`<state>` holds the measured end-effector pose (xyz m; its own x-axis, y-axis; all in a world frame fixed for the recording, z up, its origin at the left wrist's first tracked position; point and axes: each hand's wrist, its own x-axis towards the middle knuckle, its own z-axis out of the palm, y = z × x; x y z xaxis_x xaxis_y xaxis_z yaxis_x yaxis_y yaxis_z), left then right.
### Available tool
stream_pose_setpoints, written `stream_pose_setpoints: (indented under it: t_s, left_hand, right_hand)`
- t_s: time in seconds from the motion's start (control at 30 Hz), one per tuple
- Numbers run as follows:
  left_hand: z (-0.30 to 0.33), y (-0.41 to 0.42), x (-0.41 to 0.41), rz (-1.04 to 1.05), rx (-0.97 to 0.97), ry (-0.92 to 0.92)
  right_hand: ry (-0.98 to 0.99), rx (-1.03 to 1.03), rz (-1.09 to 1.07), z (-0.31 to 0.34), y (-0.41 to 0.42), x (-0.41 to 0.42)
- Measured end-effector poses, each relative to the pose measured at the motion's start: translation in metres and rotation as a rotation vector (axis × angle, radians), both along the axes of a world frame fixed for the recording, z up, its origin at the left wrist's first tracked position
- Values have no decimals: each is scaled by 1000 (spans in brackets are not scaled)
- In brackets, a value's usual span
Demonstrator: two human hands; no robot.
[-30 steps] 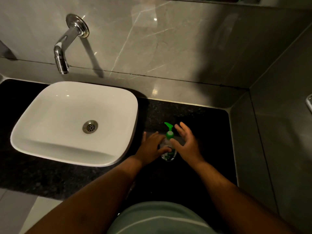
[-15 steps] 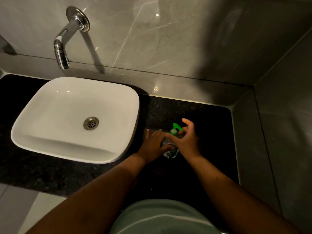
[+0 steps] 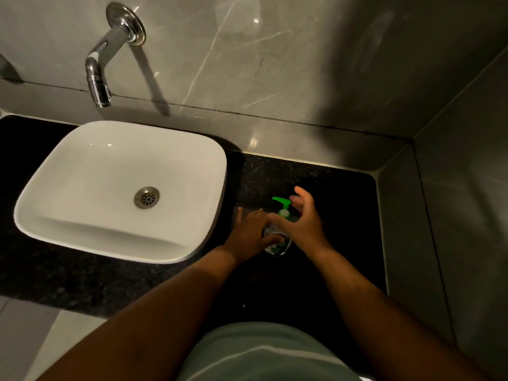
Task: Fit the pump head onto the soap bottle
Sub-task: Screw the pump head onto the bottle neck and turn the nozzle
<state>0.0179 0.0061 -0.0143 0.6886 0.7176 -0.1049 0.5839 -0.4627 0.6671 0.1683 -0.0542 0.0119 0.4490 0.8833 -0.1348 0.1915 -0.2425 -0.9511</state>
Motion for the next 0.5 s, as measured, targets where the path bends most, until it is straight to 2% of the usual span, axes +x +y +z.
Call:
stream_pose_setpoints:
  t_s: [0.1,0.3,0.43,0.5]
  left_hand:
    - [-2,2,-2,-9,17,40]
    - [-7,-2,-2,17,-15,-20]
    - [-7,1,-4,2,-2,14]
    - [-7,1,-4,2,-2,16]
  right_hand:
    - [61,-4,102,0,-5,8]
    - [-158,-13,-87,5,4,-9]
    - [39,10,108,1,-6,4]
    - [56,18,135,1,-9,6]
